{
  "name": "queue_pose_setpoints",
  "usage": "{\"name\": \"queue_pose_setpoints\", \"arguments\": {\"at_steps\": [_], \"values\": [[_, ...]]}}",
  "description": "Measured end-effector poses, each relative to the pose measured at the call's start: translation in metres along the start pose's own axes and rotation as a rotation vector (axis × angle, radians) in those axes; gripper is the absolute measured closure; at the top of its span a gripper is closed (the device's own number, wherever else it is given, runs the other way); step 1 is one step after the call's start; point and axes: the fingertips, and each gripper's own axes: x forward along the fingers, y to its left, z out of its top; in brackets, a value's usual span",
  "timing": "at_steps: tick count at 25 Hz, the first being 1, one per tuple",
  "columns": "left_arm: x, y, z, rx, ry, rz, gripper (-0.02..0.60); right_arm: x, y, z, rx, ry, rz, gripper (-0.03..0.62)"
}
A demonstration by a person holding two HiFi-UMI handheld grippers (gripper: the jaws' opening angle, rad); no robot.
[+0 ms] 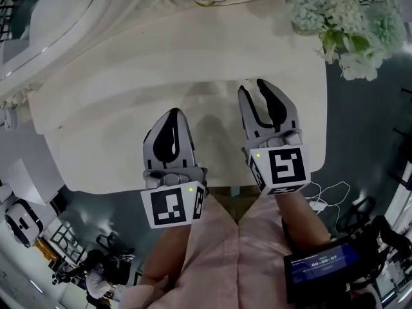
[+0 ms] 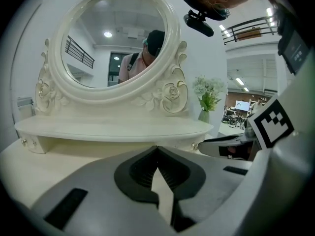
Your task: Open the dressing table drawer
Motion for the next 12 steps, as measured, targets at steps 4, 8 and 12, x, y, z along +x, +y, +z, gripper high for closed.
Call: {"name": "queue_pose_setpoints", "arguments": {"at_steps": [4,8,12], "values": [[0.005,0.003,-0.002,-0.010,0.009,0.006,0.560,0.010,-0.002,-0.002,-0.001,0.014,-0.001,0.465],[0.007,0.006,-0.006,-0.018,0.021,0.016,0.560,0.017,-0.003,-0.002,0.000,0.024,0.006,0.465],[0.010,0.010,-0.005,-0.022,0.021,0.023,0.560,0.023,-0.005,-0.002,0.004,0.029,0.001,0.465]]}}
